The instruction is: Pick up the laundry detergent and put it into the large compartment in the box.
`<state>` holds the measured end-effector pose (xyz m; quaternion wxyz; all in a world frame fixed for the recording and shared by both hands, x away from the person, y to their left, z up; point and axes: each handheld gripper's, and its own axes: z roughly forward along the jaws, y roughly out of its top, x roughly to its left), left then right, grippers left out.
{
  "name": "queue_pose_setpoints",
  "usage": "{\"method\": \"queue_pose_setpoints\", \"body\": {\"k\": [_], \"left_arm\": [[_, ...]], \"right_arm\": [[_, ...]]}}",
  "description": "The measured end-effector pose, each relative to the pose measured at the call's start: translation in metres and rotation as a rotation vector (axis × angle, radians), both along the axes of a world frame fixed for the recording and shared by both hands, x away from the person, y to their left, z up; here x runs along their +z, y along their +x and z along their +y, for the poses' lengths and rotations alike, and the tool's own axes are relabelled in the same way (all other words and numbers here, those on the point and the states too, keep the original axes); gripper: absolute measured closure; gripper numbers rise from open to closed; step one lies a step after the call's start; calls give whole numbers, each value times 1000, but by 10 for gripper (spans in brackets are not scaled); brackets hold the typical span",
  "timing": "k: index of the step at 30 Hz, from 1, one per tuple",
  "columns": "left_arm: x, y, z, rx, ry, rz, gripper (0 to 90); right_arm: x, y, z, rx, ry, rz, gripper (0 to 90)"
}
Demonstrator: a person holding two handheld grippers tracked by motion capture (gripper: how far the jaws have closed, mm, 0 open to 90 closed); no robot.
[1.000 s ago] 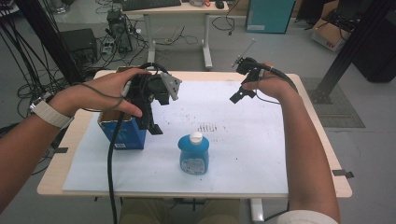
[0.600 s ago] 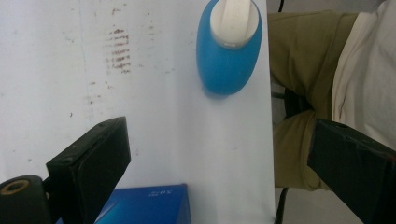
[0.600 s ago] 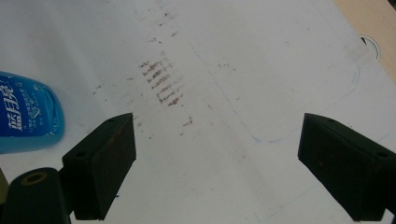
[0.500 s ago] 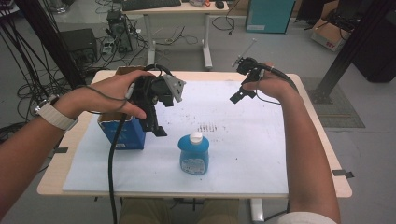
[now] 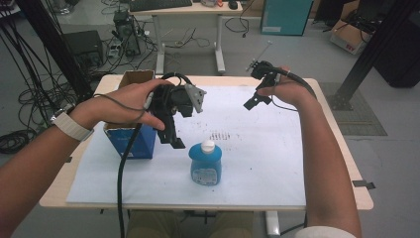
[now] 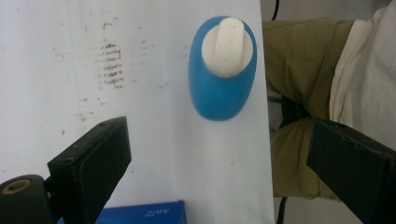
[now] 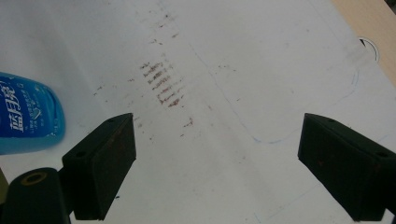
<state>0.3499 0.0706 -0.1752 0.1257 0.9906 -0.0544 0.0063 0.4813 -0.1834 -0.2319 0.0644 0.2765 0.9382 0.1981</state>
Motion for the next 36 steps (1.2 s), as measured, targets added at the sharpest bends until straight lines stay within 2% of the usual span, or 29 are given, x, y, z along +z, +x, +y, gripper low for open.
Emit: {"method": "queue_pose_setpoints", "body": {"k": [6, 25, 36], "left_arm": [[-6, -1, -8, -6, -18, 16, 80], [-22, -4, -33, -16, 6, 26, 73], [-28, -4, -41, -17, -7, 21, 48]], "right_arm": [[0, -1, -1, 0, 1, 0, 115], [-2, -1, -3, -3, 8, 2, 115], [-1, -1, -4, -3, 10, 1, 115]]}}
